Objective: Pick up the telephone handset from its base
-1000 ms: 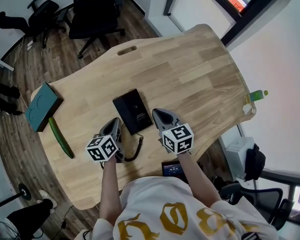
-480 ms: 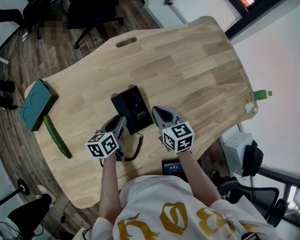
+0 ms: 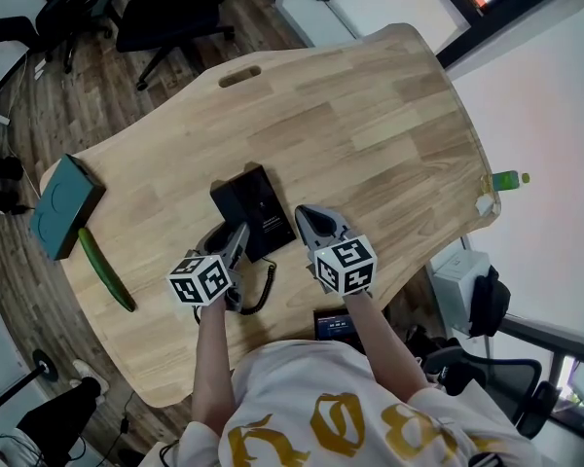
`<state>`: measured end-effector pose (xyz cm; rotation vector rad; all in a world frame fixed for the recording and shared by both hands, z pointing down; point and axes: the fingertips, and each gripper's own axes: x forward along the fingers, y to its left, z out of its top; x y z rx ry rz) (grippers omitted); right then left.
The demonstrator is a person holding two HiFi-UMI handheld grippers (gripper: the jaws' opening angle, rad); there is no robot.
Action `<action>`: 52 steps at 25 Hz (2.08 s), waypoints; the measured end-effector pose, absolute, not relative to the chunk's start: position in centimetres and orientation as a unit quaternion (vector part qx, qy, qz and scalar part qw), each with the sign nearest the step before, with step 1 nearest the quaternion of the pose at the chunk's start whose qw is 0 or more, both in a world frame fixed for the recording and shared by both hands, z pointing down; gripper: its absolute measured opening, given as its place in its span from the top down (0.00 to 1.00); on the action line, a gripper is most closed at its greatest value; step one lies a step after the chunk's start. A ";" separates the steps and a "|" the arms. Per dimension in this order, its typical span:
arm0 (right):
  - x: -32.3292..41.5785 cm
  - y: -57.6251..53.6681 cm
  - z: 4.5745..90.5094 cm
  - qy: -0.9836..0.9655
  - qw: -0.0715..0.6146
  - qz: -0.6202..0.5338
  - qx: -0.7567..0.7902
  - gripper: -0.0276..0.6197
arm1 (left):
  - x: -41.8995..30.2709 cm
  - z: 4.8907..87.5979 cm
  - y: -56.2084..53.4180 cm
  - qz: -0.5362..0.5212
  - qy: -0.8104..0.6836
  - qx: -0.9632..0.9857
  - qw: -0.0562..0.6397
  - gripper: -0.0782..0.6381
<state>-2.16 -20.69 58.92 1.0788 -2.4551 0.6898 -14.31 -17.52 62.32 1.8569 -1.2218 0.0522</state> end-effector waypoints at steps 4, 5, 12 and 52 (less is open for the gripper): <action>-1.9 -20.8 58.9 -0.870 0.186 0.245 0.385 0.95 | -14.1 62.6 -17.9 0.023 -0.490 0.748 0.448 0.68; -1.8 -20.8 58.9 -0.870 0.186 0.246 0.386 0.95 | -14.1 62.6 -17.9 0.022 -0.488 0.748 0.449 0.68; -1.9 -20.8 58.7 -0.870 0.184 0.243 0.387 0.95 | -14.1 62.7 -17.9 0.018 -0.483 0.752 0.449 0.68; -0.8 -20.4 57.5 -0.874 0.165 0.240 0.389 0.95 | -14.6 61.0 -16.6 0.056 -0.487 0.755 0.436 0.76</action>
